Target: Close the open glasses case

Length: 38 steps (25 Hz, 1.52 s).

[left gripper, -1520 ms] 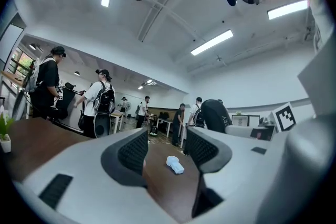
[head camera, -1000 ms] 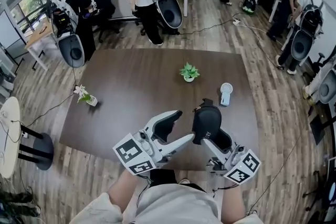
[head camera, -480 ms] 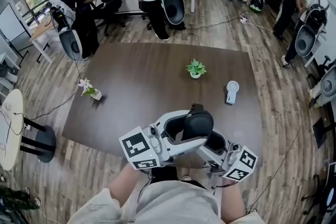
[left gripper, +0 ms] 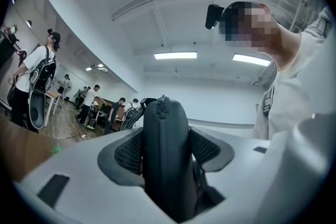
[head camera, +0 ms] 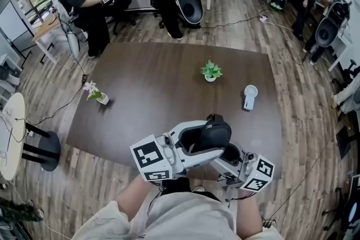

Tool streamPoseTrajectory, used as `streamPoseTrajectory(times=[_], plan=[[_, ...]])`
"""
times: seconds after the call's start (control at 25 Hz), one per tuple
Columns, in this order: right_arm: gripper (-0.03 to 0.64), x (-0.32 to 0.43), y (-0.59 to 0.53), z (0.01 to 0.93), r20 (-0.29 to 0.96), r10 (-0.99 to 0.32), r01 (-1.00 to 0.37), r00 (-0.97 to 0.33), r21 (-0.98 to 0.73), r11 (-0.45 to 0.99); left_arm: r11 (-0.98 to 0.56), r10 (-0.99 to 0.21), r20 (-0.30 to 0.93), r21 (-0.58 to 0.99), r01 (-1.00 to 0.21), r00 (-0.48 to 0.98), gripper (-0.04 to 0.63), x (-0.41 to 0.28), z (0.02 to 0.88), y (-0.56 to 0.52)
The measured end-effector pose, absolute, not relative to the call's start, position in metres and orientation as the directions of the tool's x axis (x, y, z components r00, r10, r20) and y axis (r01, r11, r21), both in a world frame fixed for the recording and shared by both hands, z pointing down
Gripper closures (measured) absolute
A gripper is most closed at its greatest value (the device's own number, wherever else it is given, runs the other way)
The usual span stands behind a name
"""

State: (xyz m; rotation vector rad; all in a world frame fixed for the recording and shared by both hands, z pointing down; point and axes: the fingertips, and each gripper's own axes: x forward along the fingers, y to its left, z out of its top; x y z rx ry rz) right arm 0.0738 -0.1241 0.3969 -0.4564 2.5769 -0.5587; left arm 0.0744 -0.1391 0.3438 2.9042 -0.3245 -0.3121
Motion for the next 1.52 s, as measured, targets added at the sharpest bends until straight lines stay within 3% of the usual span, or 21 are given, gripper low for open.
streamPoseTrajectory(times=[0.16,0.28,0.48,0.6,0.8,1.28,1.4,1.52], plan=[[0.367,0.082,-0.132,0.411,-0.257,-0.472,-0.342,-0.843,-0.421,0.840,-0.929,-0.359,-0.099,0.128,-0.346,0.928,0.324,0.073,0.353,-0.154],[0.370,0.097,-0.138,0.418,-0.183,-0.537,-0.448,-0.823,-0.372,0.813,-0.874,-0.484,-0.023,-0.033,-0.485,0.875,0.324,0.068,0.358,-0.169],[0.379,0.121,-0.150,0.390,-0.151,-0.637,-0.598,-0.756,-0.234,0.766,-0.763,-0.621,0.089,-0.296,-0.574,0.779,0.325,0.065,0.368,-0.181],[0.391,0.120,-0.155,0.366,-0.133,-0.679,-0.674,-0.722,-0.084,0.734,-0.717,-0.660,0.121,-0.394,-0.575,0.741,0.325,0.068,0.378,-0.184],[0.400,0.093,-0.150,0.347,-0.107,-0.694,-0.702,-0.712,0.158,0.695,-0.737,-0.643,0.195,-0.422,-0.528,0.741,0.327,0.073,0.392,-0.181],[0.422,0.050,-0.150,0.348,-0.055,-0.659,-0.647,-0.751,0.263,0.716,-0.696,-0.684,0.315,-0.550,-0.461,0.658,0.328,0.066,0.420,-0.177],[0.495,0.051,-0.154,0.354,-0.055,-0.672,-0.662,-0.738,0.249,0.707,-0.677,-0.697,0.319,-0.588,-0.443,0.642,0.328,0.063,0.423,-0.176],[0.525,0.054,-0.155,0.355,-0.066,-0.670,-0.666,-0.739,0.222,0.712,-0.665,-0.704,0.323,-0.613,-0.428,0.632,0.328,0.062,0.424,-0.176]])
